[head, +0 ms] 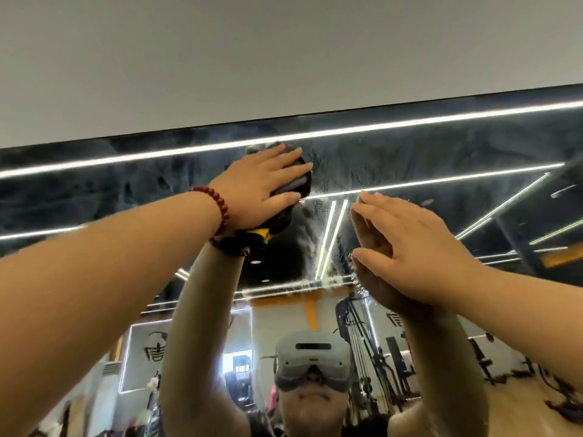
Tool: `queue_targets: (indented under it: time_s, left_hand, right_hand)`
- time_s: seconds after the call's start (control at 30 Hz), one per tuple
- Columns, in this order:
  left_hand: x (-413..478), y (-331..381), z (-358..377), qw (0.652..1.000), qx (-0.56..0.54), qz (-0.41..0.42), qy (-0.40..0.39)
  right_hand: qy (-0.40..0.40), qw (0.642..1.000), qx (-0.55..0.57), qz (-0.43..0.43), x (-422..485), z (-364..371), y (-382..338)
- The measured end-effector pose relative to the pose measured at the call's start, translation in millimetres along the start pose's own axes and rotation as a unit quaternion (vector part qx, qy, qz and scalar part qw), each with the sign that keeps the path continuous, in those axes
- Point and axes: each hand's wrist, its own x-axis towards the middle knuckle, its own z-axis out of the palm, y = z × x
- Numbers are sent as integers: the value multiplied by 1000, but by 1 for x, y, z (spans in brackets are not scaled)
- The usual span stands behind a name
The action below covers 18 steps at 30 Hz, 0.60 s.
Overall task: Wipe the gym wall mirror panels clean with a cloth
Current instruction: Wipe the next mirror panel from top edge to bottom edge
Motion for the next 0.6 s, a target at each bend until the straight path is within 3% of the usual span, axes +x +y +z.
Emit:
queue_targets:
  time_s: [0.2, 0.43, 0.6]
  left_hand:
    - [36, -11, -7, 993, 5, -113, 27]
    - [39, 4, -2, 1000, 7, 15, 13]
    - [59, -4, -6, 995, 3, -95, 25]
  right_hand:
    - [24, 999, -38, 4, 31, -9, 6]
    - [38, 999, -31, -1, 36, 2, 15]
    - [41, 999, -16, 2, 36, 2, 18]
